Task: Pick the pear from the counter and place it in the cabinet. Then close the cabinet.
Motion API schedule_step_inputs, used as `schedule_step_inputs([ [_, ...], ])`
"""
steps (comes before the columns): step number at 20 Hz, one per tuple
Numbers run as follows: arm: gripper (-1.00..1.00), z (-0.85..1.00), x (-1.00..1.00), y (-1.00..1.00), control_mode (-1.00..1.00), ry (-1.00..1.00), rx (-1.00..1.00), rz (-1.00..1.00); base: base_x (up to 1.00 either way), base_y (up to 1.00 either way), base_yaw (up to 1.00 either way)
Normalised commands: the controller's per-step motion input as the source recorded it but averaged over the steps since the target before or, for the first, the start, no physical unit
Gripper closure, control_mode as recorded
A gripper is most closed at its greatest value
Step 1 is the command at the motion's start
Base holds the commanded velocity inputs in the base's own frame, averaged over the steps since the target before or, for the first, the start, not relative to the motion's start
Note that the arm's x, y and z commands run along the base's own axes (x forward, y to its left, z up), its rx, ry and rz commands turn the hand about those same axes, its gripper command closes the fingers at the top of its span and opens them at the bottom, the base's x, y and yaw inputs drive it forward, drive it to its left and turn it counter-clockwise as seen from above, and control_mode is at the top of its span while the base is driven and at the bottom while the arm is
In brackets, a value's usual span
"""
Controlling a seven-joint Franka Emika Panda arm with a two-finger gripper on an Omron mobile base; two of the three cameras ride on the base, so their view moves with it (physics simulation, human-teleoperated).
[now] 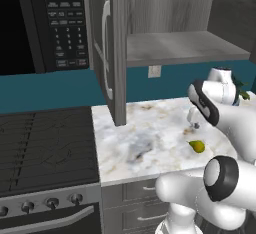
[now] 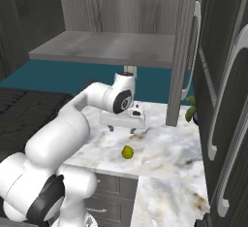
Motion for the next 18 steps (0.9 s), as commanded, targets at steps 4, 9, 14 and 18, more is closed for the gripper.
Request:
schedule_step_inputs([
  [4, -1.0, -0.69, 0.0, -0.16, -1.0, 0.02, 0.0, 0.0, 0.0, 0.0, 0.0],
  [9, -1.0, -0.55, 0.1, -0.03, -1.0, 0.0, 0.0, 0.0, 0.0, 0.0, 0.0],
  [14, -1.0, -0.44, 0.2, 0.0, -1.0, 0.0, 0.0, 0.0, 0.0, 0.0, 0.0],
  [18, -1.0, -0.38, 0.22, -0.01, -1.0, 0.0, 0.0, 0.0, 0.0, 0.0, 0.0],
])
